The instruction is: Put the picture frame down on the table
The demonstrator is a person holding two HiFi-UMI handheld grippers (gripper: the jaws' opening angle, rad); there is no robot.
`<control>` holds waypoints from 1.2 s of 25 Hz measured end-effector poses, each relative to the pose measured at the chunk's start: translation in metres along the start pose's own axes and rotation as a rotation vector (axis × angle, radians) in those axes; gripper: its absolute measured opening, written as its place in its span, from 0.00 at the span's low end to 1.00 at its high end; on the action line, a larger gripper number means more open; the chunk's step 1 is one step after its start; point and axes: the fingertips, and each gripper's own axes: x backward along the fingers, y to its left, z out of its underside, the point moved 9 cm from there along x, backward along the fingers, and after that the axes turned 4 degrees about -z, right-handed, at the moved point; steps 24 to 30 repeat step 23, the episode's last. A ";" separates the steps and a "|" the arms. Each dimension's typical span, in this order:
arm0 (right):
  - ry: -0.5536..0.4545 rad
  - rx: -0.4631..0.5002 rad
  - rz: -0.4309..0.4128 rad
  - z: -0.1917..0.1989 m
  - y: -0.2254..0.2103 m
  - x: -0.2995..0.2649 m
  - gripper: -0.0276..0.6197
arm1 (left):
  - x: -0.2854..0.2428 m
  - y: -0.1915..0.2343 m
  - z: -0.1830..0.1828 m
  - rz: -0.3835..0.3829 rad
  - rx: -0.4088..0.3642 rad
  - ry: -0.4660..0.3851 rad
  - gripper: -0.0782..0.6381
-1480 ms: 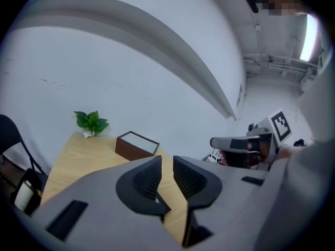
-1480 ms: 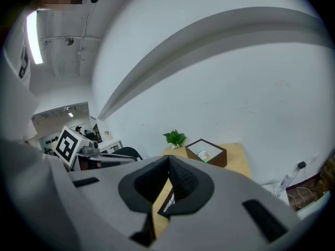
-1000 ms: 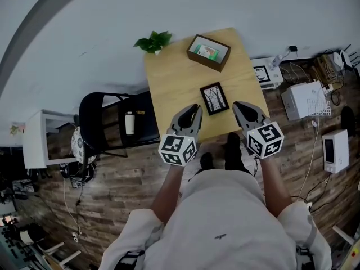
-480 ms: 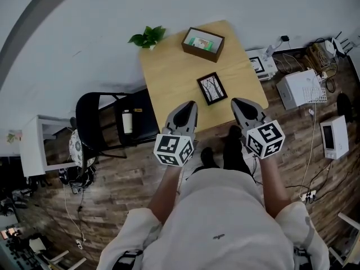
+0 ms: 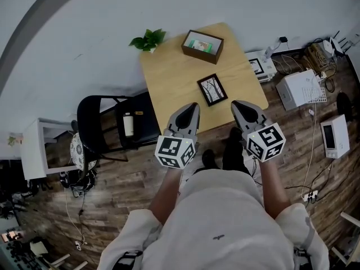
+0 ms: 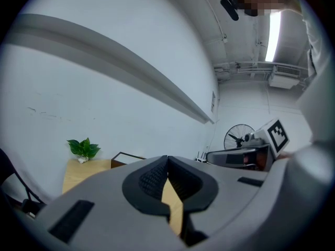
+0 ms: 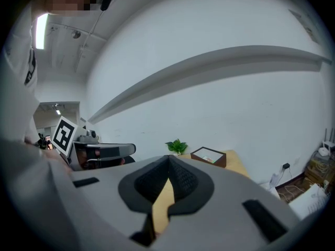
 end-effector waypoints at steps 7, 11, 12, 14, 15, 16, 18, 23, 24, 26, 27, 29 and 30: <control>0.003 0.001 -0.005 0.000 0.003 -0.004 0.04 | 0.002 0.003 0.001 -0.004 0.003 0.002 0.12; 0.010 0.003 -0.006 -0.001 0.002 -0.005 0.04 | 0.001 0.004 0.001 -0.007 0.004 0.004 0.12; 0.012 0.003 -0.007 -0.001 0.002 -0.005 0.04 | 0.001 0.005 0.001 -0.009 0.005 0.004 0.12; 0.015 0.005 -0.008 0.000 0.001 -0.006 0.04 | 0.001 0.006 0.001 -0.010 0.008 0.004 0.12; 0.016 0.006 -0.007 0.000 0.001 -0.006 0.04 | 0.001 0.006 0.001 -0.011 0.009 0.003 0.12; 0.017 0.007 -0.007 -0.001 0.001 -0.006 0.04 | 0.001 0.006 0.001 -0.011 0.010 0.003 0.12; 0.018 0.009 -0.008 -0.001 0.000 -0.005 0.04 | 0.000 0.005 0.001 -0.011 0.009 0.002 0.12; 0.023 0.010 -0.005 0.001 0.000 -0.004 0.04 | 0.000 0.003 0.003 -0.008 0.010 0.003 0.12; 0.023 0.010 -0.005 0.001 0.000 -0.004 0.04 | 0.000 0.003 0.003 -0.008 0.010 0.003 0.12; 0.023 0.010 -0.005 0.001 0.000 -0.004 0.04 | 0.000 0.003 0.003 -0.008 0.010 0.003 0.12; 0.023 0.010 -0.005 0.001 0.000 -0.004 0.04 | 0.000 0.003 0.003 -0.008 0.010 0.003 0.12; 0.023 0.010 -0.005 0.001 0.000 -0.004 0.04 | 0.000 0.003 0.003 -0.008 0.010 0.003 0.12; 0.023 0.010 -0.005 0.001 0.000 -0.004 0.04 | 0.000 0.003 0.003 -0.008 0.010 0.003 0.12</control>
